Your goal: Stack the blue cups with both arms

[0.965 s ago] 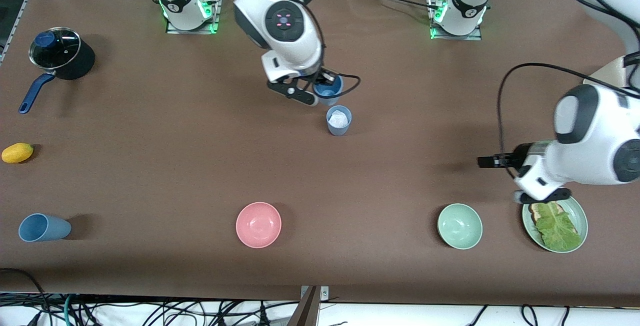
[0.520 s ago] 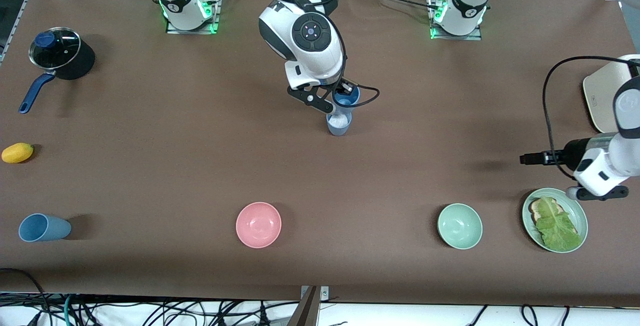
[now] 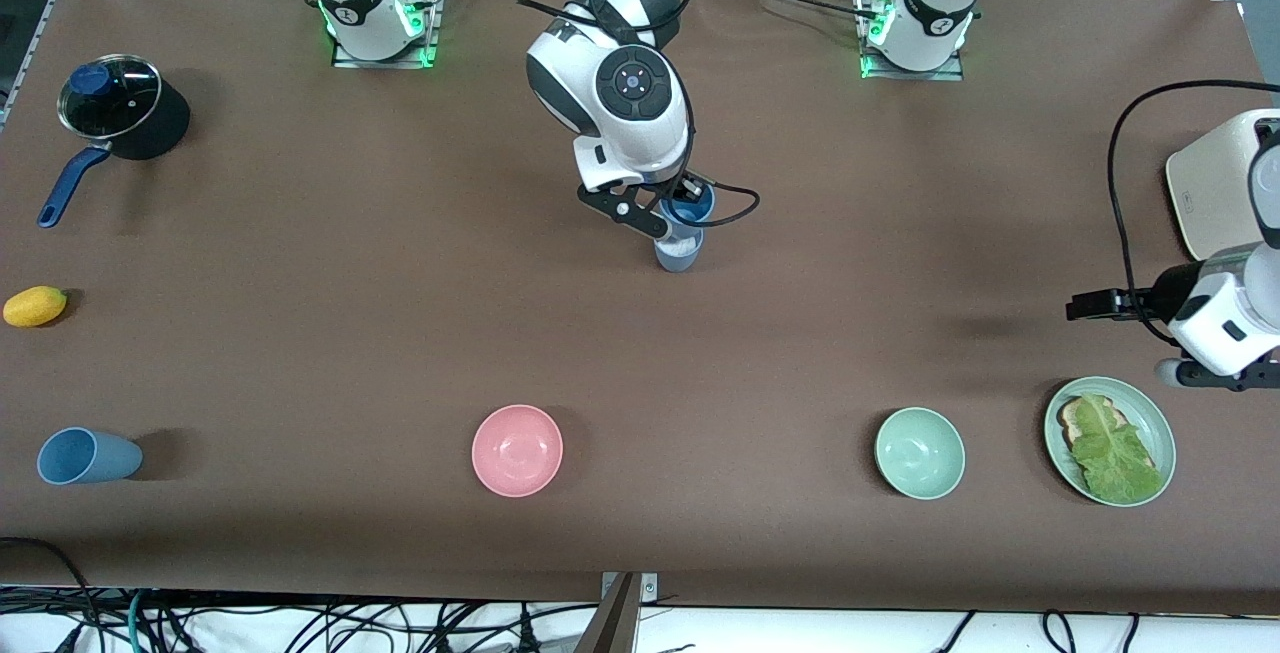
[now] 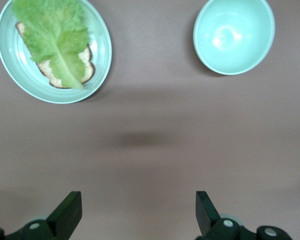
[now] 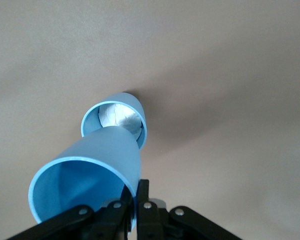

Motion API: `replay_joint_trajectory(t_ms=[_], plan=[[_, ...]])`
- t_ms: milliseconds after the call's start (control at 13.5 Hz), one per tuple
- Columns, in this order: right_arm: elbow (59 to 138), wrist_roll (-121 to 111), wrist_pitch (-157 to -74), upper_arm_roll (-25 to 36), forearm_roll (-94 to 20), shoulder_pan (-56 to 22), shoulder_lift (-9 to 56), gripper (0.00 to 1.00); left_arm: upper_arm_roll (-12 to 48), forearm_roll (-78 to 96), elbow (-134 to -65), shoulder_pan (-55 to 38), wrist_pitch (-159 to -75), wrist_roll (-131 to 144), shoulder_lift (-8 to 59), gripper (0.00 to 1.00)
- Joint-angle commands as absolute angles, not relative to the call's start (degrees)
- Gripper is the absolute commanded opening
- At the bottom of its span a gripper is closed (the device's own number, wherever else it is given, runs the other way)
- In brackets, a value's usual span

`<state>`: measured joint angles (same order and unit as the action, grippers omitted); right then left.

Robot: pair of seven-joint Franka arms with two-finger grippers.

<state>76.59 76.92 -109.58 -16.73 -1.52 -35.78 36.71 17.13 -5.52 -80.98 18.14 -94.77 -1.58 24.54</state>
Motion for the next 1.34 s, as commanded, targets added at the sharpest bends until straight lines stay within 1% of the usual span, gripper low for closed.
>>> replay_joint_trajectory(t_ms=[0, 74, 223, 297, 446, 520, 668, 743, 817, 965, 1040, 1188, 1262], plan=[[75.94, 78.14, -110.04, -16.79, -0.44, -36.12, 37.18, 0.00, 10.14, -5.11, -87.61, 10.93, -95.54, -2.37, 15.06, 1.00], [76.20, 78.13, -111.26, -16.79, -0.44, -36.12, 37.26, 0.00, 7.24, -3.18, -89.98, 8.29, -96.58, -2.20, 12.16, 1.00], [76.29, 77.78, -111.80, -16.70, -0.44, -35.86, 37.27, 0.34, 2.74, -0.44, -95.95, 3.98, -100.27, -2.90, 5.83, 1.00], [76.29, 77.61, -111.80, -16.61, -0.44, -35.77, 37.09, 0.41, 0.81, -0.35, -98.06, 1.69, -100.63, -3.07, 3.36, 1.00], [76.29, 77.08, -111.10, -15.91, -0.44, -35.33, 36.48, 0.45, 0.26, 0.00, -99.40, 1.05, -100.20, -3.34, 0.71, 1.00], [76.29, 76.91, -111.09, -15.82, -0.53, -34.55, 35.52, 0.51, 0.18, 0.35, -99.58, 1.05, -99.85, -3.25, -0.34, 1.00], [77.07, 72.19, -109.18, -15.91, -0.96, -31.92, 32.97, 0.72, 0.26, 0.44, -99.58, 1.40, -99.41, -3.25, -0.44, 1.00], [77.95, 67.55, -107.42, -15.91, -1.40, -29.73, 30.87, 0.76, 0.35, 0.44, -99.49, 1.75, -99.32, -3.34, 0.08, 1.00], [79.53, 62.80, -105.66, -15.91, -1.58, -27.18, 28.50, 0.83, 0.53, 0.35, -99.23, 1.93, -98.88, -3.34, 0.44, 1.00], [83.13, 51.13, -102.24, -15.91, -4.64, -20.95, 22.88, 0.83, 0.53, 0.35, -98.88, 2.11, -98.88, -3.34, 1.49, 1.00], [84.62, 45.67, -99.87, -15.91, -5.27, -18.05, 20.15, 0.86, 0.53, 0.35, -98.79, 2.11, -98.88, -3.34, 1.49, 1.00], [87.52, 34.07, -94.34, -15.82, -5.62, -12.16, 14.62, 0.87, 0.53, 0.35, -98.70, 2.20, -98.88, -3.34, 1.49, 1.00], [89.19, 29.23, -91.35, -15.21, -5.62, -9.87, 11.98, 0.98, 0.53, 0.35, -98.61, 2.20, -98.96, -3.34, 1.58, 1.00]])
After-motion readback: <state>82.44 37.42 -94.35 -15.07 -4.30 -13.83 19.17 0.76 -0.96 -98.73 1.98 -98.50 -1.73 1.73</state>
